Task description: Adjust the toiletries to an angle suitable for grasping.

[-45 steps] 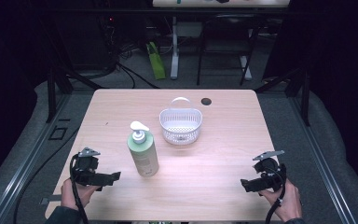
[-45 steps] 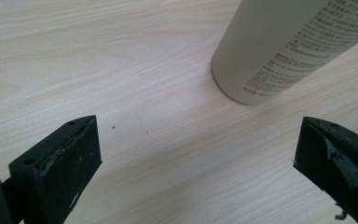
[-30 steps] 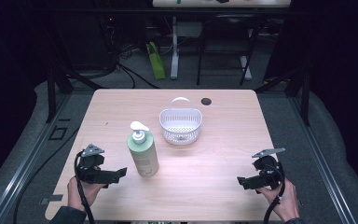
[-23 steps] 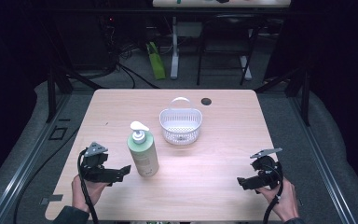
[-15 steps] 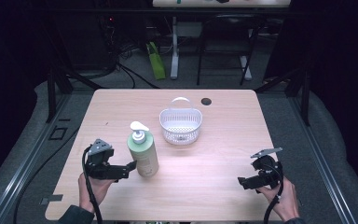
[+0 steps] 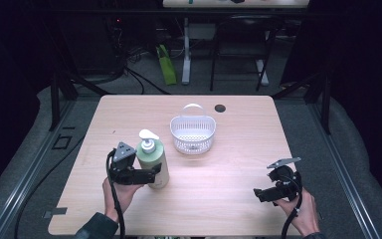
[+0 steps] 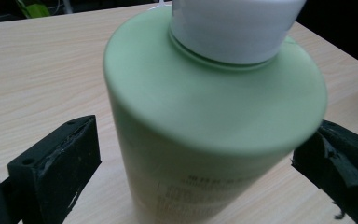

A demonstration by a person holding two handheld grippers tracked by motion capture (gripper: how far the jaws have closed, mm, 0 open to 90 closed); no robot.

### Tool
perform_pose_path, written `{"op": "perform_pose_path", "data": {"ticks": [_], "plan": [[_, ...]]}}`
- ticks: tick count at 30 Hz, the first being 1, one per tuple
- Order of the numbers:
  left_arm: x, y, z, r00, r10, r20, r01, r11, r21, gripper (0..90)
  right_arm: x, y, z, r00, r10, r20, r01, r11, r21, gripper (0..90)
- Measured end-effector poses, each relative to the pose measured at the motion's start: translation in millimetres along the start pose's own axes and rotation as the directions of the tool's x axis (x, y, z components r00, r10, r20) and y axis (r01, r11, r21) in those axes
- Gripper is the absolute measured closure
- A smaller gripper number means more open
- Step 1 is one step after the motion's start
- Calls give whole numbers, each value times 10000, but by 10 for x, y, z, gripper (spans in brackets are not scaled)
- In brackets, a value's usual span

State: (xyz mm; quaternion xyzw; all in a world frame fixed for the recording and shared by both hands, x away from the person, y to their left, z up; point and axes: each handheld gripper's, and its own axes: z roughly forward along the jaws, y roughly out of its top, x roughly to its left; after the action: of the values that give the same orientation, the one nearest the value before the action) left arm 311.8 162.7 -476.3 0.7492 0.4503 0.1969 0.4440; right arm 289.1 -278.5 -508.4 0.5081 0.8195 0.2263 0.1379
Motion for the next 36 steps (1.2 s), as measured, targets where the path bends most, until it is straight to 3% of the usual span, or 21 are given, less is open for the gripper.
{"op": "perform_pose_path", "data": {"ticks": [4, 8, 15, 20, 29, 36], "plan": [[-42, 3, 81, 9996, 138, -260, -140, 9998, -104, 95, -12, 0, -7, 10000, 20, 32, -20, 10000, -15, 0], [-64, 8, 131, 9990, 277, -364, -284, 9994, -190, 109, -19, 0, -28, 10000, 18, 83, -17, 10000, -86, 0], [3, 40, 167, 9953, 834, 501, -828, 9965, -129, 114, -5, 4, -30, 10000, -78, 60, 78, 9999, -106, 0], [85, 69, 191, 9863, 1197, 1134, -1196, 9928, -81, 115, 9, 5, -16, 9998, -210, 74, 210, 9998, -34, 0], [188, 103, 231, 9709, 1654, 1731, -1643, 9862, -210, 115, 3, 0, -17, 9993, -324, 179, 324, 9995, -47, 0], [212, 114, 249, 9678, 1730, 1826, -1718, 9849, -229, 114, 12, -4, -18, 9982, -524, 294, 527, 9986, -68, 0]]}}
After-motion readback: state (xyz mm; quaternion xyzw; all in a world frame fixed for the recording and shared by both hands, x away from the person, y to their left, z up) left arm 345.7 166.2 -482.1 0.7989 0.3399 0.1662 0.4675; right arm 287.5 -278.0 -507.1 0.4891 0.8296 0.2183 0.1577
